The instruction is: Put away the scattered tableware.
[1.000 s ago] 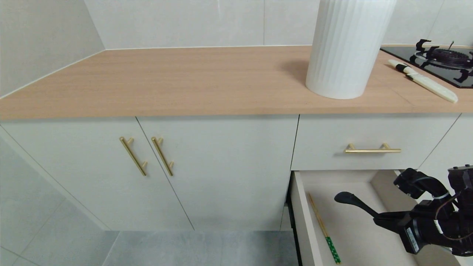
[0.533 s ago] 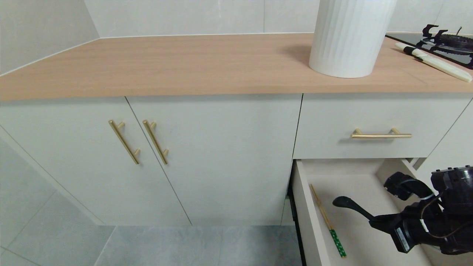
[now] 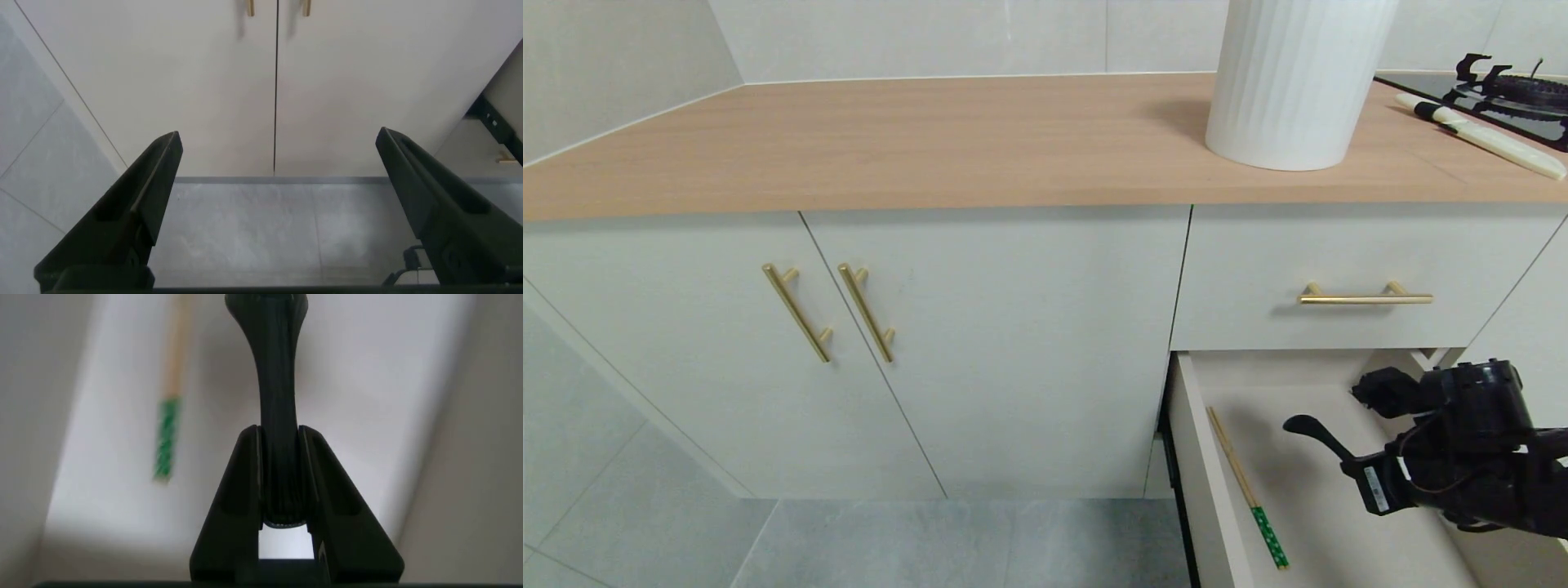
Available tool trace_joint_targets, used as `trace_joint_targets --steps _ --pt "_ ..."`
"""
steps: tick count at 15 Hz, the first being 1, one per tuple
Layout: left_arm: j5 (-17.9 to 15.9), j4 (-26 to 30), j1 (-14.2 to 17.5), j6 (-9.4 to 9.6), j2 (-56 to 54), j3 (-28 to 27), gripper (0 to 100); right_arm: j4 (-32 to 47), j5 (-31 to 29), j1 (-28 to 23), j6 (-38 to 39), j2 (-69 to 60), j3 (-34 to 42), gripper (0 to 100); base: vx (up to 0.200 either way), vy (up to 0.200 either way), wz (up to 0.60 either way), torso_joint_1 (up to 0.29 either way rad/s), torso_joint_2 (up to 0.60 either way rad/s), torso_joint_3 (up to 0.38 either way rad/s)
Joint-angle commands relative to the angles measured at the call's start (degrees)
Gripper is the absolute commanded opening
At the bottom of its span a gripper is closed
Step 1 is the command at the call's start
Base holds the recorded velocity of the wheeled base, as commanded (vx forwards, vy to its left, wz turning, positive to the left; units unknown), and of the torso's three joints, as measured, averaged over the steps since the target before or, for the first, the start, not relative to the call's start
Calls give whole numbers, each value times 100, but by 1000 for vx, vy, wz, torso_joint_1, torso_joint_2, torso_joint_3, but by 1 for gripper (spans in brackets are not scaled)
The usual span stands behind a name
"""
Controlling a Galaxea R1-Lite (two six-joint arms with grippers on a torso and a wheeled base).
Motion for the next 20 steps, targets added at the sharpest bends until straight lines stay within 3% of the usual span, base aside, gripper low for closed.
trace_joint_targets --steps 1,7,18,19,20 --pt "2 0 9 2 2 0 100 -1 -58 -112 62 541 -234 0 0 0 0 0 0 0" --pt "2 0 9 2 2 -9 100 -28 -85 -376 247 1279 -507 0 0 0 0 0 0 0" --pt "2 0 9 2 2 0 100 -247 -146 -384 265 1737 -568 0 0 0 0 0 0 0" --pt "2 0 0 2 2 0 100 -247 -146 -384 265 1710 -568 100 0 0 0 0 0 0" --pt "2 0 0 -7 2 0 100 -247 -146 -384 265 1701 -568 100 0 0 0 0 0 0"
